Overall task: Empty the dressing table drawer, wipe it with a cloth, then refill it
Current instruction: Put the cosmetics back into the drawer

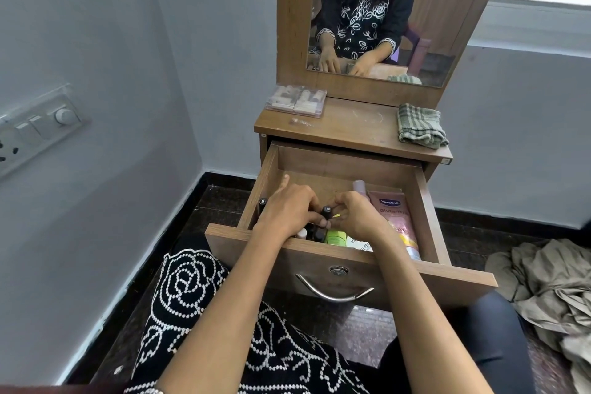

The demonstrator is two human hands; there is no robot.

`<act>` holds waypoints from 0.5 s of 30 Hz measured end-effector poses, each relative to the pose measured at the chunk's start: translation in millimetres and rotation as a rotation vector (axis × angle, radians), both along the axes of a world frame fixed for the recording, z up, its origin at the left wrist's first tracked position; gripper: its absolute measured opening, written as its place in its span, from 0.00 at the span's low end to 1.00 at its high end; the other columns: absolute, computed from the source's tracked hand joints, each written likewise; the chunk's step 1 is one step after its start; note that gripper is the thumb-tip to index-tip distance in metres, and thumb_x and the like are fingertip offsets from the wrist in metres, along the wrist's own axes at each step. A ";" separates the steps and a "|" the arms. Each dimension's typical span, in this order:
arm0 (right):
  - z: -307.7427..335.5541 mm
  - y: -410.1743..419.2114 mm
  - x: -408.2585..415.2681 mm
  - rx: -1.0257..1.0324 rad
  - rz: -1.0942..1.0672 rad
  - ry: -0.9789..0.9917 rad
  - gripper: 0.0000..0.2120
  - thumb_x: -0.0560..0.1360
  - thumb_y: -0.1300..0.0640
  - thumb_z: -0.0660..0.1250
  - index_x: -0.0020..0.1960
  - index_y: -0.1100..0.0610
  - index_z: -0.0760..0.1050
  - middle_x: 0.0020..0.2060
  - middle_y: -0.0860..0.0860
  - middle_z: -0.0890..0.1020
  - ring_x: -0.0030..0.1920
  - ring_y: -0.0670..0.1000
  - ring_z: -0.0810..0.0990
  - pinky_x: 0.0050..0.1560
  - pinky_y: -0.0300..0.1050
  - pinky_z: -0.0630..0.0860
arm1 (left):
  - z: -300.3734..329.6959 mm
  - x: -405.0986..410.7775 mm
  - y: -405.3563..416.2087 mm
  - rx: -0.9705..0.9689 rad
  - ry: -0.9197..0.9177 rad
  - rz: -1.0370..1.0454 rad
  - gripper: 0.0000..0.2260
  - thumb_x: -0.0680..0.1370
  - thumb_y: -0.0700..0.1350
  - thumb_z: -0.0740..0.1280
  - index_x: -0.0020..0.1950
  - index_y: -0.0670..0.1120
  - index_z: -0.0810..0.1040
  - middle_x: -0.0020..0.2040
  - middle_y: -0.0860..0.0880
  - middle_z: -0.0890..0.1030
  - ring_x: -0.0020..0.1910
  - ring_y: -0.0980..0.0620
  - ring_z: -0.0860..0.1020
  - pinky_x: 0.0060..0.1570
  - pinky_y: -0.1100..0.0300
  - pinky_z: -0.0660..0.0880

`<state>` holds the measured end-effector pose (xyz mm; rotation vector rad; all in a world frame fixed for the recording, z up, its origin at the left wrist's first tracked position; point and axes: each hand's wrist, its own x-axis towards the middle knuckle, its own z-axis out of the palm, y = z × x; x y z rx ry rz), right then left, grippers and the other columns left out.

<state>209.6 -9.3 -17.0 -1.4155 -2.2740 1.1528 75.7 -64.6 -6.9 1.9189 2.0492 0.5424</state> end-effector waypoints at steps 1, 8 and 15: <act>-0.2 -0.1 -0.1 -0.004 -0.001 0.001 0.11 0.70 0.69 0.72 0.43 0.55 0.74 0.41 0.53 0.79 0.45 0.53 0.80 0.52 0.49 0.79 | 0.0 -0.4 -0.2 -0.006 -0.011 0.007 0.11 0.73 0.51 0.70 0.51 0.48 0.83 0.49 0.48 0.83 0.64 0.50 0.72 0.74 0.53 0.44; -1.2 -1.2 1.8 -0.068 -0.012 0.036 0.18 0.66 0.73 0.73 0.36 0.51 0.73 0.36 0.50 0.79 0.45 0.57 0.82 0.54 0.55 0.79 | -0.7 -2.2 -0.7 -0.038 -0.079 0.009 0.10 0.72 0.48 0.71 0.51 0.48 0.83 0.51 0.47 0.83 0.70 0.47 0.66 0.73 0.53 0.43; 0.6 -2.8 3.0 -0.109 -0.024 0.074 0.17 0.68 0.75 0.70 0.37 0.54 0.73 0.34 0.50 0.78 0.37 0.50 0.79 0.48 0.46 0.80 | -6.7 -7.3 2.3 -0.052 -0.180 0.022 0.09 0.67 0.52 0.74 0.44 0.50 0.84 0.47 0.50 0.84 0.70 0.46 0.66 0.73 0.51 0.43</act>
